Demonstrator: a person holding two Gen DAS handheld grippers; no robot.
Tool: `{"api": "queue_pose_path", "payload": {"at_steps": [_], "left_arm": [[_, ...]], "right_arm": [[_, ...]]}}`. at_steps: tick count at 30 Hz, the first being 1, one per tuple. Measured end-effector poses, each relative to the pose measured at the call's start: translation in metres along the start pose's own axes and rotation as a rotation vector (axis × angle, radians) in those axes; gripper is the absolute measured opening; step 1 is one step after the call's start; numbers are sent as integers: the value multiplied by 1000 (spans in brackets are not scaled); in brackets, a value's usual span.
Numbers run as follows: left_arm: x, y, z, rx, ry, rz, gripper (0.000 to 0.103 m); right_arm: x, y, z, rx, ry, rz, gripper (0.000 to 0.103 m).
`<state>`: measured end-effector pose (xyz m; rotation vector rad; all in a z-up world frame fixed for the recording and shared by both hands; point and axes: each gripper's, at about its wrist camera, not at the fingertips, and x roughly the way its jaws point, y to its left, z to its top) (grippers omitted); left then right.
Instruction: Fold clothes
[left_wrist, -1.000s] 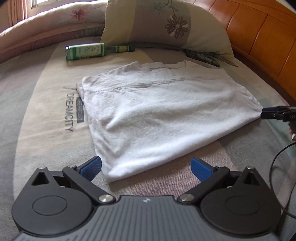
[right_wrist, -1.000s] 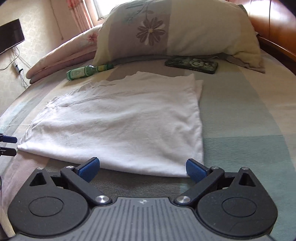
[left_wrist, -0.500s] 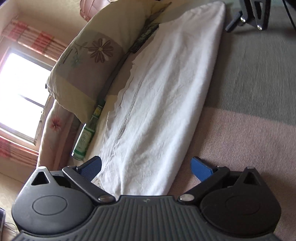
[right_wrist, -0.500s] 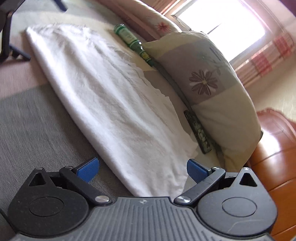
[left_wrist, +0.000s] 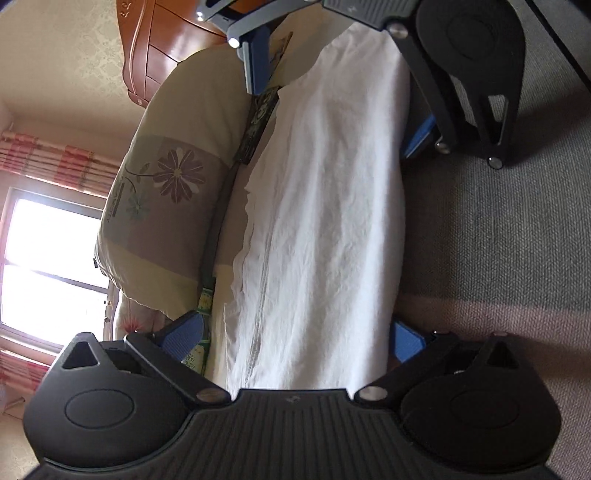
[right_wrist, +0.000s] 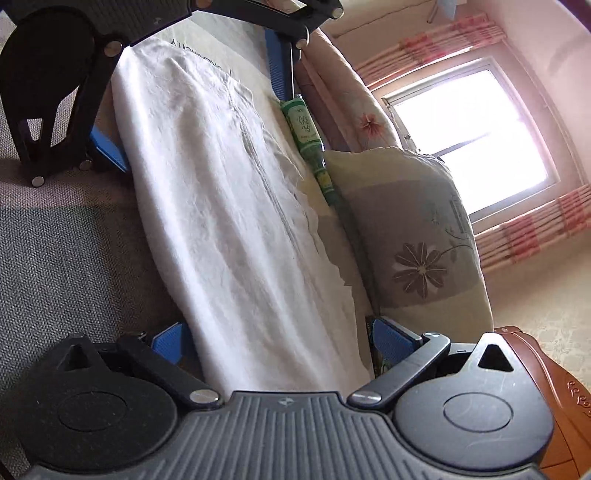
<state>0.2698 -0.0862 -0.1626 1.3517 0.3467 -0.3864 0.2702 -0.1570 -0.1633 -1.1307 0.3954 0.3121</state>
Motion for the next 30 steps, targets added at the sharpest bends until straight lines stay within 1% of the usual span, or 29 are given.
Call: {"api": "queue_pose_path", "payload": {"at_steps": [3,5,7,9,11,13,18,21,23,24,26,28,30], "left_arm": [[7,6,-14,-1,52,35,103],[10,13,-29,-23,101,51,103],[13,15,-44,-15,150,75,103],[13,13,-53,1,174,96,102],[12,12,-52,1,176,107,102],[11,9,-44,24,159,124,102],[18,5,-10,26,69,123,102],[24,7,-4,32,58,103,103],[28,12,-14,28,81,107,103],[31,13,-22,43,102,119,103],[36,12,-39,113,150,158,103],[37,10,-48,155,159,177,102],[36,7,-51,190,155,187,102]], "right_arm": [[1,-6,-11,21,25,-3,103],[2,-14,-27,42,67,-19,103],[4,-22,-43,59,113,-44,103],[6,-27,-56,72,154,-64,103],[7,-29,-59,87,167,-70,103],[8,-25,-52,69,156,-79,103],[12,-14,-22,40,74,-40,103],[14,-10,-7,31,31,-14,103],[15,-15,-12,35,38,-13,103],[15,-18,-18,35,59,-24,103],[18,-24,-32,21,104,-56,103],[22,-33,-46,24,142,-71,103],[24,-37,-53,25,160,-74,103]]}}
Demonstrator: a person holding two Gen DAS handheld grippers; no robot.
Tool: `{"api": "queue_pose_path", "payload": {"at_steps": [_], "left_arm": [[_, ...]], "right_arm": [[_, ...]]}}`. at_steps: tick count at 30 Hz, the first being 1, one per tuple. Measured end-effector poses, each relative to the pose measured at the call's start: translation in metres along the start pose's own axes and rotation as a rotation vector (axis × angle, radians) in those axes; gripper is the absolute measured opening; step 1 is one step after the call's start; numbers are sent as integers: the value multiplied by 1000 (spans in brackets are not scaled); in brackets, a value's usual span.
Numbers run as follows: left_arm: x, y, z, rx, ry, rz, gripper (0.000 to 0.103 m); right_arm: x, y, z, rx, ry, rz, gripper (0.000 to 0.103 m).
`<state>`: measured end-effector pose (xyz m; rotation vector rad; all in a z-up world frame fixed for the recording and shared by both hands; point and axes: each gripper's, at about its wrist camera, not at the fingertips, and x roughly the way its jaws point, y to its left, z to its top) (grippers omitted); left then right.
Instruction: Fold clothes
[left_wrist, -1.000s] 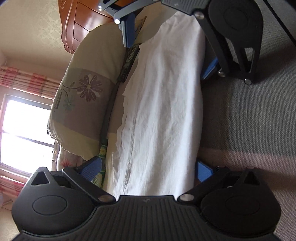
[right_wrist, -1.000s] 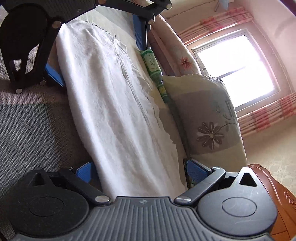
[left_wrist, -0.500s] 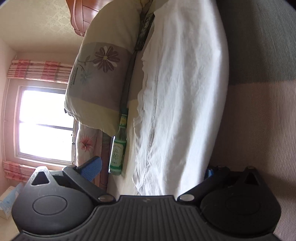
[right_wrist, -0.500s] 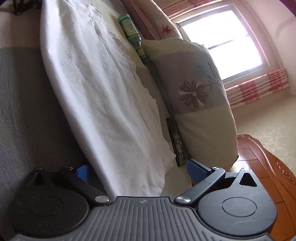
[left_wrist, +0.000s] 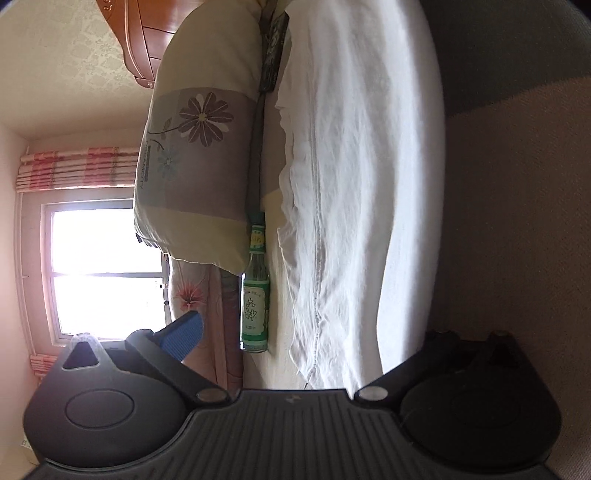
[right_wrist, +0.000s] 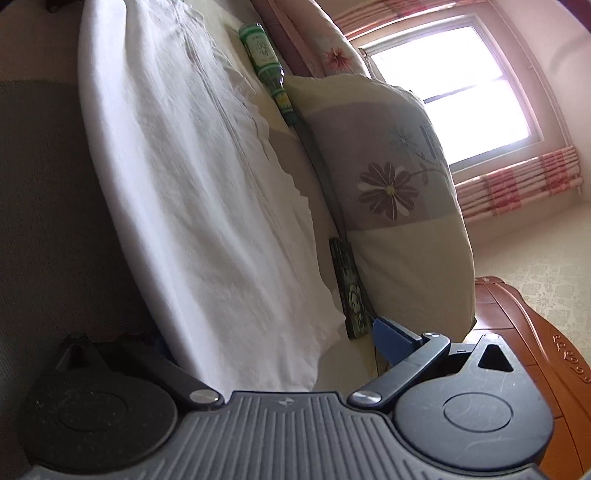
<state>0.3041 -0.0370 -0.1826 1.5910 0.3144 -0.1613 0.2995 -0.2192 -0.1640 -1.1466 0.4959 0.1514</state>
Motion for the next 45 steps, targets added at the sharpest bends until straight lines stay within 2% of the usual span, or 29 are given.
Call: {"api": "queue_pose_path", "payload": {"at_steps": [2,4,6,7,9,10,12,15,17,20,23,25,26,27,28,30,34,36,40,45], "left_arm": [[-2,-6,6,60,-22,9,97],[-1,-12,12,117,-43,6,90],[0,-14,15,126,-40,-21,74],[0,-15,15,117,-38,-36,70],[1,-18,15,99,-33,-63,54],[0,-20,15,87,-28,-71,50],[-1,-25,14,69,-20,-85,30],[-1,-33,15,68,-12,-105,8],[-1,-33,15,63,-9,-110,8],[-2,-29,13,45,0,-119,12],[-1,-31,14,43,7,-108,10],[-1,-33,15,41,13,-107,4],[0,-34,16,39,17,-110,1],[-1,-34,16,36,18,-116,0],[-3,-35,15,32,20,-122,0],[-5,-35,14,22,21,-128,0],[-5,-32,12,1,23,-135,0],[-5,-29,11,-18,19,-143,3],[-4,-27,8,-25,15,-157,2],[-8,-25,4,-29,-4,-162,1]], "right_arm": [[0,6,2,-28,-4,-9,103],[-3,16,7,-93,-34,-5,96],[-5,21,9,-136,-47,11,82],[-5,23,10,-152,-50,18,81],[-6,25,12,-174,-57,32,78],[-6,25,11,-171,-62,39,77],[-6,25,9,-170,-74,52,71],[-9,30,8,-209,-96,59,64],[-10,31,7,-252,-106,59,64],[-6,25,7,-291,-116,63,70],[-7,28,5,-304,-122,66,68],[-8,36,4,-336,-118,82,53],[-8,41,3,-361,-113,98,38],[-8,47,2,-393,-107,121,12],[-8,54,1,-425,-108,118,9],[-8,60,-2,-443,-119,88,9],[-8,46,1,-333,-119,129,8],[-8,46,2,-337,-125,116,7],[-6,46,3,-358,-129,106,7],[-7,36,8,-287,-119,122,7]]}}
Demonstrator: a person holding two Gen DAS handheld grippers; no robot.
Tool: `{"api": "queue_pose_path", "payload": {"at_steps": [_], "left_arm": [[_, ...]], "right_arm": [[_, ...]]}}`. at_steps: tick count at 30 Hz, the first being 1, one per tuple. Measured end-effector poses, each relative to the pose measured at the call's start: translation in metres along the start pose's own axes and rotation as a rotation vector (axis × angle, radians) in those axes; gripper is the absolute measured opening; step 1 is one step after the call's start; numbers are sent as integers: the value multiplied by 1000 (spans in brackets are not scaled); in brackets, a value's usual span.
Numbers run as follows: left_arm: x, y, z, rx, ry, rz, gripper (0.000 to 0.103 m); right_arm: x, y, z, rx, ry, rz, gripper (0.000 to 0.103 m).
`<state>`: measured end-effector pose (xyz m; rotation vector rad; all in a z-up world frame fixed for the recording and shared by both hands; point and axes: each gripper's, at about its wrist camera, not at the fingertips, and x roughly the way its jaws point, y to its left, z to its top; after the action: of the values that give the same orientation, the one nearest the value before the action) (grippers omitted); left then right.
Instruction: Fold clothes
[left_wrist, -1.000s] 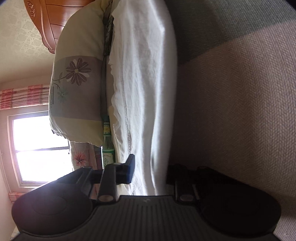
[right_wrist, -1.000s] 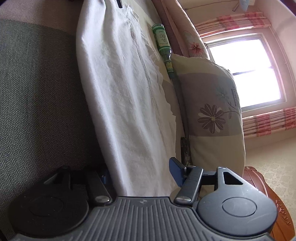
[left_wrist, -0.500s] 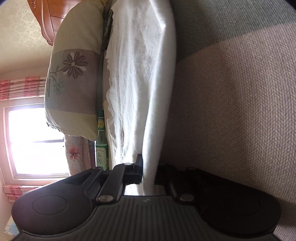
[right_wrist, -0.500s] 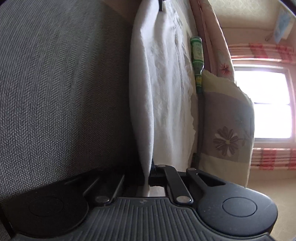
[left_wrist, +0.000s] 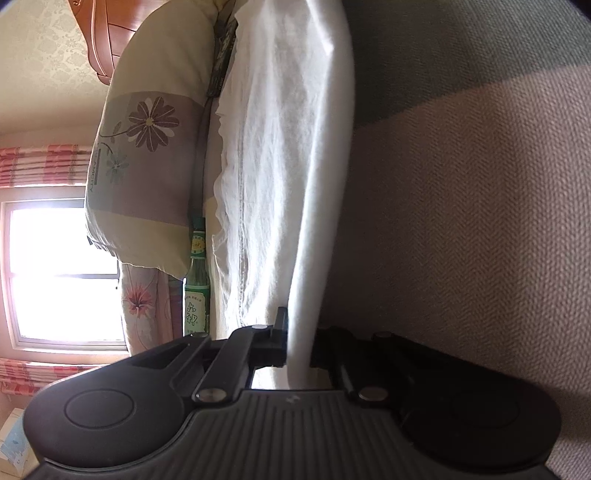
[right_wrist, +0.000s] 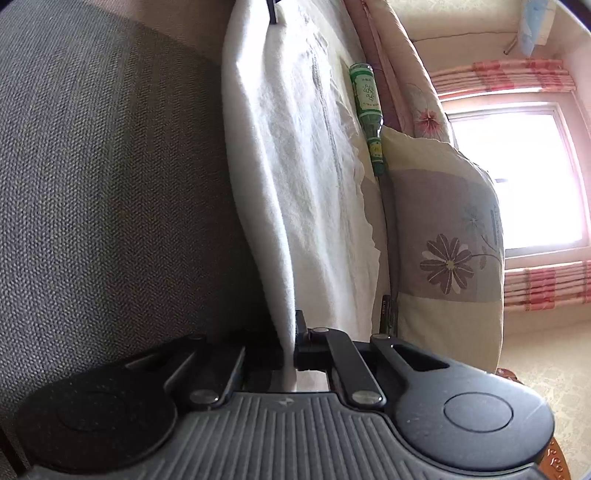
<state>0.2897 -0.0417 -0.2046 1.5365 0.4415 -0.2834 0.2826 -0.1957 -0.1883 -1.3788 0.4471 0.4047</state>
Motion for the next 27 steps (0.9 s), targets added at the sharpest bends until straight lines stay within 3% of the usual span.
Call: {"api": "queue_pose_path", "payload": {"at_steps": [14,27], "left_arm": [[-35,5,-16,52,-44,8,0],[-153,-27,-33,78,-90,-57,0]], "right_arm": [[-36,-22,7,72,-42,65,6],[-153,21,13,33,-37,165,7]]}}
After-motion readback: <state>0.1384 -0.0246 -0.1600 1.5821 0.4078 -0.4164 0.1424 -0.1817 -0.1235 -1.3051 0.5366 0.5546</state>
